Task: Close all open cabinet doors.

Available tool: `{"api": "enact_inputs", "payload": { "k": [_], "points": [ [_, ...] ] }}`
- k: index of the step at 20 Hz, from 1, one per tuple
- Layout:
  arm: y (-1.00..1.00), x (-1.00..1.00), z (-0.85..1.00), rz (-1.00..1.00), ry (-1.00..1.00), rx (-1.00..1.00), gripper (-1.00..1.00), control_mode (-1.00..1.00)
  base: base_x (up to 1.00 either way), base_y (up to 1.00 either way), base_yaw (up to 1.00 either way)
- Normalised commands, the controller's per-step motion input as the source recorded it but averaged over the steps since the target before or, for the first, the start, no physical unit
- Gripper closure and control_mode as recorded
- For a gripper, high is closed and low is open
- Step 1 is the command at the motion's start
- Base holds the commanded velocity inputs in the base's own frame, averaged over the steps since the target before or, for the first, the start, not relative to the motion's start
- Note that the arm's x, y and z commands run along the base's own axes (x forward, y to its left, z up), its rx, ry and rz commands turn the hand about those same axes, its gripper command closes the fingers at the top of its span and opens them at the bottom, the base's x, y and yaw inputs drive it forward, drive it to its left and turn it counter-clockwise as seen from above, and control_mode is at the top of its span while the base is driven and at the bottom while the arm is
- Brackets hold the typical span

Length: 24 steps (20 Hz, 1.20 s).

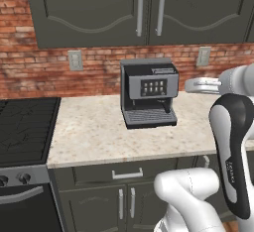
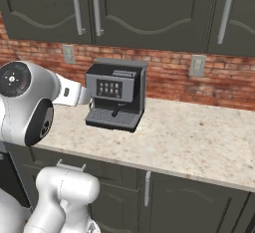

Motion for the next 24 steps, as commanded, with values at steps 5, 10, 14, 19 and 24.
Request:
{"api": "enact_inputs", "payload": {
  "k": [5,10,14,19,24],
  "points": [
    [0.0,0.0,0.0,0.0,0.0,0.0,-1.0,1.0,-0.29,0.1,-0.15],
    [0.0,0.0,0.0,0.0,0.0,0.0,-1.0,1.0,-0.49,0.03,-0.49],
    [0.0,0.0,0.0,0.0,0.0,0.0,-1.0,1.0,-0.46,0.0,-0.53],
    [0.0,0.0,0.0,0.0,0.0,0.0,-1.0,1.0,-0.25,0.04,-0.73],
    [0.0,0.0,0.0,0.0,0.0,0.0,-1.0,1.0,0.0,0.08,-0.9]
  ]
}}
